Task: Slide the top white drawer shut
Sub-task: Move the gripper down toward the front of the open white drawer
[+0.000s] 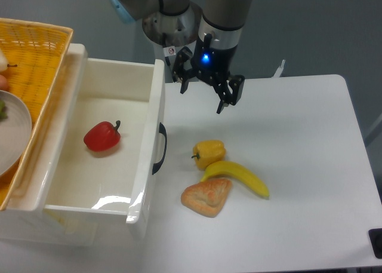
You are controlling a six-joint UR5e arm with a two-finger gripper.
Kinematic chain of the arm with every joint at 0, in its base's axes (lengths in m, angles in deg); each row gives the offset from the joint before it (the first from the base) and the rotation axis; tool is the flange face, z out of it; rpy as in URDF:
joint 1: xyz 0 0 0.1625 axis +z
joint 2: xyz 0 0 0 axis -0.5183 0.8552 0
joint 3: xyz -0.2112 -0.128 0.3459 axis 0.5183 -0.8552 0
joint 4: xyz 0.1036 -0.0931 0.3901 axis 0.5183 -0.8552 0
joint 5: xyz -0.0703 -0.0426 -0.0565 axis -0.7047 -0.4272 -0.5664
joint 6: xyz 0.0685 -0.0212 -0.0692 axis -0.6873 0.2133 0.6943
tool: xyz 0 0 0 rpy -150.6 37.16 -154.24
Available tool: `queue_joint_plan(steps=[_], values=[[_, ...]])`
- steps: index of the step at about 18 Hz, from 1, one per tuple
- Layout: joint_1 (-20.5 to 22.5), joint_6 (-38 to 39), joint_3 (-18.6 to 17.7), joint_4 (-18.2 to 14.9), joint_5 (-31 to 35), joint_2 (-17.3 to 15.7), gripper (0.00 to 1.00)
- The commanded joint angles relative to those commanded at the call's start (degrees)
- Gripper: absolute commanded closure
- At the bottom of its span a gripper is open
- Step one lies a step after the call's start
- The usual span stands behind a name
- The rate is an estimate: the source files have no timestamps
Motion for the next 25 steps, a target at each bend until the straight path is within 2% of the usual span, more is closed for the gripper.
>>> queue_joint_plan(steps=[3,7,10,16,19,25], values=[[-0.44,-1.31,-0.44,0.79,3.86,0.88,0.0],[-0.44,-2.02,-1.84,2.54,4.22,2.11,0.0],[-0.27,-2.02,-1.41,4.22,4.22,3.69,0.0],[-0.26,-1.59,-2.11,3.96,4.75,6.15,0.0],[0.35,2.1,-4.92,4.22,4.57,6.77,0.0],[0.18,9.83,-2.64,4.39,4.66,10.63,0.0]])
